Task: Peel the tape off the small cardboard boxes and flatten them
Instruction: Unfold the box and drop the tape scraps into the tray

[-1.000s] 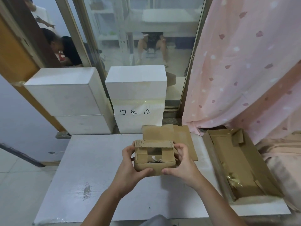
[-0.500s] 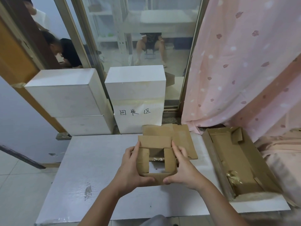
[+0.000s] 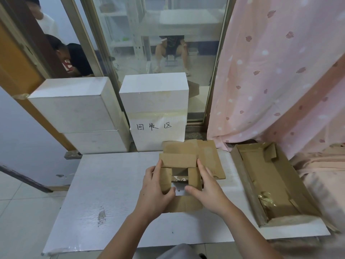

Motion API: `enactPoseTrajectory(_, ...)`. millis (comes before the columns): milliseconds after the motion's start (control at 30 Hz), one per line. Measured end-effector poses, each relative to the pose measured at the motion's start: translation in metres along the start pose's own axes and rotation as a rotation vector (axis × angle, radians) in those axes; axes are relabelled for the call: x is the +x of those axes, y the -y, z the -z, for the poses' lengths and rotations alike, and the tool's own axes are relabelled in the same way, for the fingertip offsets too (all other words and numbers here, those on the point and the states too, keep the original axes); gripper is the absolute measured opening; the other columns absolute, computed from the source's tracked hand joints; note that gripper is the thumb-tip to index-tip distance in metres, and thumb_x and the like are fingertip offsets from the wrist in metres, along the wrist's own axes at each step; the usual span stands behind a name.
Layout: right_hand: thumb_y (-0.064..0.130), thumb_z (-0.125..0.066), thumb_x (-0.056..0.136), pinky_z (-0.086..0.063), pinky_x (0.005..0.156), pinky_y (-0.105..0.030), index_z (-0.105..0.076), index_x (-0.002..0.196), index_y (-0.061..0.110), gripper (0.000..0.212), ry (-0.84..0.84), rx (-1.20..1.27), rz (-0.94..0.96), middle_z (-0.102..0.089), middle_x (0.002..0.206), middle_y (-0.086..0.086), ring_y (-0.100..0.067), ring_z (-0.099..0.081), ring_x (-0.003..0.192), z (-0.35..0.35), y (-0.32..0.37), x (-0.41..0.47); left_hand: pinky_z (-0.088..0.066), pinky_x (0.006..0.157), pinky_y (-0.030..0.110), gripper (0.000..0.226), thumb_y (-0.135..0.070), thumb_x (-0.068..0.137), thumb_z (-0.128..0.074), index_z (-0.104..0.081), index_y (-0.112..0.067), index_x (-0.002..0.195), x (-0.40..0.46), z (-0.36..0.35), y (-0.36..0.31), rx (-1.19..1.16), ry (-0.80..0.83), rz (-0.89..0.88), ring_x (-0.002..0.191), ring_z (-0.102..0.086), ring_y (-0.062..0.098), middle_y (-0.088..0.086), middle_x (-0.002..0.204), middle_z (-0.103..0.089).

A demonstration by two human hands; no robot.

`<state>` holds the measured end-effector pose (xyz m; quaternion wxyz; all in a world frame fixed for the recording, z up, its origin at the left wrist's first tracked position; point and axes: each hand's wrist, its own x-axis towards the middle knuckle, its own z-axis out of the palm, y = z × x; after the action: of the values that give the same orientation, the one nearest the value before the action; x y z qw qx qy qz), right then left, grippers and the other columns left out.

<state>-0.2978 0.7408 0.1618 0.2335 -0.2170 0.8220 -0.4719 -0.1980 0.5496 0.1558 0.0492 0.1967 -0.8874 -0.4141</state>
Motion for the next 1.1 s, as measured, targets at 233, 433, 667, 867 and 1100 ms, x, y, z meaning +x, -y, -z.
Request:
enactPoseTrajectory(233,0.034,-0.053,0.092,-0.027,0.124,-0.040,-0.011,0.154,0.059,0.079,-0.005,0.123,-0.040,-0.024,0.160,0.029,0.001,-0.024,0.148,0.001,-0.007,-0.007,-0.051,0.083,0.022,0.088,-0.038,0.092,-0.056,-0.002,-0.047,0.162,-0.008,0.006,0.004,-0.052,0.114,-0.002,0.121,-0.044,-0.006,-0.029,0.144,-0.019)
enactPoseTrajectory(433,0.008,-0.030,0.103,-0.018,0.127,-0.039,-0.011,0.153,0.054,0.071,-0.122,0.289,-0.025,-0.027,0.158,0.030,0.016,-0.024,0.142,0.012,-0.006,-0.010,-0.051,0.097,0.033,0.085,-0.035,0.089,-0.040,0.002,-0.049,0.162,-0.017,0.019,0.006,-0.072,0.289,-0.044,0.124,-0.043,-0.003,-0.032,0.152,-0.019)
enactPoseTrajectory(667,0.021,-0.033,0.095,-0.021,0.125,-0.049,-0.018,0.154,0.058,0.071,-0.194,0.425,-0.042,-0.028,0.160,0.029,0.001,-0.025,0.149,0.015,-0.026,0.006,-0.039,0.108,0.024,0.087,-0.056,0.093,-0.053,0.002,-0.052,0.161,-0.027,0.012,-0.002,-0.150,0.311,-0.124,0.145,-0.029,-0.005,-0.037,0.160,-0.015)
enactPoseTrajectory(867,0.024,-0.035,0.093,-0.026,0.122,-0.057,-0.024,0.148,0.065,0.070,-0.196,0.487,-0.090,-0.031,0.160,0.025,-0.012,-0.027,0.151,0.015,-0.036,0.010,-0.034,0.122,0.039,0.136,-0.074,0.065,-0.084,0.009,-0.051,0.160,-0.025,0.017,-0.009,-0.069,0.377,-0.173,0.154,-0.014,-0.003,-0.036,0.165,-0.003)
enactPoseTrajectory(1100,0.011,-0.027,0.101,-0.044,0.112,-0.052,-0.027,0.152,0.057,0.068,-0.194,0.625,-0.168,-0.049,0.151,0.015,-0.014,-0.055,0.131,0.017,-0.034,0.009,-0.027,0.123,0.026,0.158,-0.068,0.054,-0.094,0.024,-0.048,0.156,-0.022,0.021,-0.014,0.163,0.495,-0.232,0.149,-0.006,-0.010,-0.039,0.162,0.013)
